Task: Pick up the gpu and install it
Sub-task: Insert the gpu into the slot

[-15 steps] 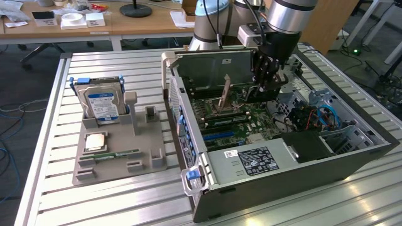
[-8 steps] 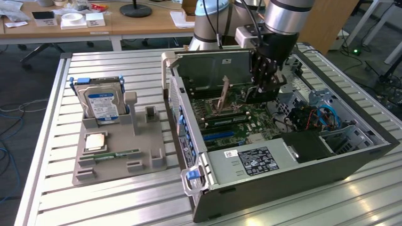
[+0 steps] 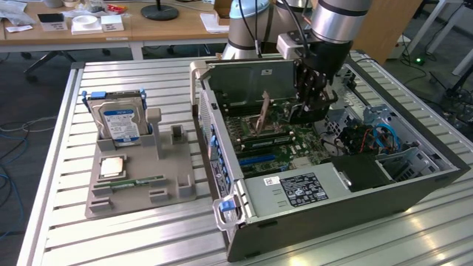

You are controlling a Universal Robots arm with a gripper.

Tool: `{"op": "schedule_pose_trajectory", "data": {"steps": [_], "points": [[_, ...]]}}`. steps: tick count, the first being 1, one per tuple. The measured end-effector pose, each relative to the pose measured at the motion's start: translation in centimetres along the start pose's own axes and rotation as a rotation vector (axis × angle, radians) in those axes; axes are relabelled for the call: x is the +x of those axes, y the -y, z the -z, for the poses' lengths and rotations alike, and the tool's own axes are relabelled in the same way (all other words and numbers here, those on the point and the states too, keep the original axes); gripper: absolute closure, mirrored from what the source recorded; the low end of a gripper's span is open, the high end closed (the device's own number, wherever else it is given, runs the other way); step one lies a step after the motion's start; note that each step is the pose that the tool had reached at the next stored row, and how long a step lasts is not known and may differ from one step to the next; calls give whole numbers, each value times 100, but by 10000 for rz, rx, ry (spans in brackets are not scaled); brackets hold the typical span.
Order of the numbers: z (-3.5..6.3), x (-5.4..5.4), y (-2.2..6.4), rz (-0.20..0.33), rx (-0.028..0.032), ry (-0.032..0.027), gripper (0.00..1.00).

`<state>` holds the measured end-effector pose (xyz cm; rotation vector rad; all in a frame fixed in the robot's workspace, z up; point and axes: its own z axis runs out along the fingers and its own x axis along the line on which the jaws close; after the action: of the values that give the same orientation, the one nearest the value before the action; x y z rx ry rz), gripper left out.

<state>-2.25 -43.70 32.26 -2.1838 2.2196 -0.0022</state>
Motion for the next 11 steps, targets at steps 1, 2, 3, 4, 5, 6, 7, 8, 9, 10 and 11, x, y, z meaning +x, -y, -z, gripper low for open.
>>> {"op": "schedule_pose_trajectory", "data": {"steps": [1,2,3,4,5,6,7,8,9,10,11], "points": [[-1,4,-3,1,1,0,74],[-1,5,-4,2,1,0,74],[-1,5,-4,3,0,0,74],[-1,5,-4,3,0,-1,74],[-1,5,-4,3,1,-1,74],[-1,5,-4,2,0,-1,74],[-1,5,-4,2,0,-1,74],[-1,5,-4,2,1,0,74],[-1,5,-5,2,1,-1,74],[-1,5,-9,0,1,0,74],[-1,5,-15,-1,1,-1,74]]}}
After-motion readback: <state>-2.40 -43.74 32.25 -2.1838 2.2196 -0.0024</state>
